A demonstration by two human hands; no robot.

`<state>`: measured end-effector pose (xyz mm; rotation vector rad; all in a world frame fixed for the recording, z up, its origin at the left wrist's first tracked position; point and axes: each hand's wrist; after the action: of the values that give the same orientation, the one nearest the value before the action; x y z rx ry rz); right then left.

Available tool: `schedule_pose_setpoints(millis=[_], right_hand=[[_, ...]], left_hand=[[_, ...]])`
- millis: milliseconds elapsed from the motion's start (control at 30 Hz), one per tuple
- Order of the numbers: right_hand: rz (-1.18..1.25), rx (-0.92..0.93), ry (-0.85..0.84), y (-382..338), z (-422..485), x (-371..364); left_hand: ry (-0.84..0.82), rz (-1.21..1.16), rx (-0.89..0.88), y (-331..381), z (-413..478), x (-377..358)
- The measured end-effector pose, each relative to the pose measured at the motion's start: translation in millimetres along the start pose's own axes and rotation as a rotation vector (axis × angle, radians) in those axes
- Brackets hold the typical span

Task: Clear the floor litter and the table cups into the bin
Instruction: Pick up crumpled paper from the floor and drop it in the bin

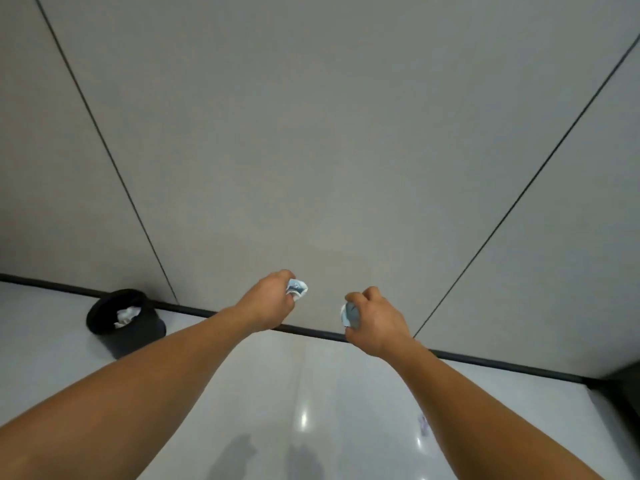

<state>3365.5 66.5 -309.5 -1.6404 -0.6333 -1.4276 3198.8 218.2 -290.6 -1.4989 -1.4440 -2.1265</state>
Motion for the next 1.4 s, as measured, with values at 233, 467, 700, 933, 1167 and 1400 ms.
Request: schedule_pose_setpoints(millis=[233,467,700,933,1167,1400], right_hand=[[0.014,0.216,0.022,-200,22,-20],[0.033,0.423,-0.005,-367,37,-48],[0.006,0.547,-0.043,-453,83,-81],[0.013,0.582,-0.125,-518,179,-129],[0.024,0.622,-0.177,-580,266,-167],[0.013,0.566,-0.272,-644,320,-232]], left_hand=[[0.140,0.047,0.159,-140,-48,136],[0.243,0.048,0.268,-243,-91,233],[0.281,0.087,0.359,-317,-77,271],[0.268,0.148,0.452,-393,-12,313],[0.255,0.132,0.515,-462,50,339],[0.118,0.104,0.512,-561,110,353]])
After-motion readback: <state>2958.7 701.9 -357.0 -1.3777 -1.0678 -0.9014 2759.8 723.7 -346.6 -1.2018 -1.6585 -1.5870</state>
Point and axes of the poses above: each hand's wrist, its own z-axis towards the middle knuckle, its own x-axis out of the back of the hand, y = z × x, and after that the axes turned 10 degrees about y, right-handed
